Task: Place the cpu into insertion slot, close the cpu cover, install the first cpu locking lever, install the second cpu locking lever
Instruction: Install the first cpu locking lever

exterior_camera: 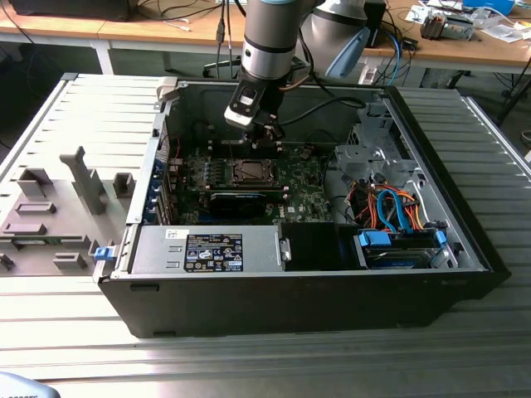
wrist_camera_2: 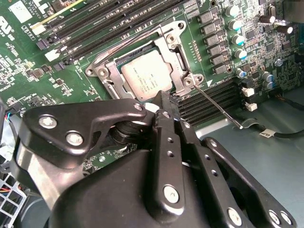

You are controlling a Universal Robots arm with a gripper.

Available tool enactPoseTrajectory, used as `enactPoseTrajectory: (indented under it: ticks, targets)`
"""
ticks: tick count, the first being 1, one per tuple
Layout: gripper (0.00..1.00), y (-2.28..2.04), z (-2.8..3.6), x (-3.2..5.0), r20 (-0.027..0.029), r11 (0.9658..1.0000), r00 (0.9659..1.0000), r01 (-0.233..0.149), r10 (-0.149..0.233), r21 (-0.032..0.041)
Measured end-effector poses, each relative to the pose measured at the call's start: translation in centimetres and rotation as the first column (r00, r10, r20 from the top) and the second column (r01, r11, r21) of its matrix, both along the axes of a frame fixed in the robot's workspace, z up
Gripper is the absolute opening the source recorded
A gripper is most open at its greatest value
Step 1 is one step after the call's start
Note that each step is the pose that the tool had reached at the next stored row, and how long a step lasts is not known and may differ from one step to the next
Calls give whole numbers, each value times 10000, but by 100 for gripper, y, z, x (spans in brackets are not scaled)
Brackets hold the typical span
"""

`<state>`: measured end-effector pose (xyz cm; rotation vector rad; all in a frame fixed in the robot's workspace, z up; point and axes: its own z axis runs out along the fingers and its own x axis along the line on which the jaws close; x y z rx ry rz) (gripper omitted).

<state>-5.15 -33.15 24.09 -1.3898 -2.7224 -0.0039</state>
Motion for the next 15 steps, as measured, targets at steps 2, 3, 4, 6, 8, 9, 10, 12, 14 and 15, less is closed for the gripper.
enactPoseTrajectory:
  ticks: [2, 3, 4, 6, 8, 9, 10, 12, 14, 15]
  targets:
    - [11, 0, 0, 0, 0, 10000, 10000, -30, 30, 0]
    - [11, 0, 0, 0, 0, 10000, 10000, -59, 59, 0]
    - [11, 0, 0, 0, 0, 10000, 10000, -76, 76, 0]
    - [11, 0, 0, 0, 0, 10000, 10000, -100, 100, 0]
    - [11, 0, 0, 0, 0, 9999, 9999, -126, 126, 0]
    - [11, 0, 0, 0, 0, 9999, 9999, -138, 138, 0]
    - [11, 0, 0, 0, 0, 9999, 9999, -152, 152, 0]
    - [11, 0, 0, 0, 0, 9998, 9998, -180, 180, 0]
    - [11, 0, 0, 0, 0, 9998, 9998, -203, 203, 0]
    - [11, 0, 0, 0, 0, 9998, 9998, -209, 209, 0]
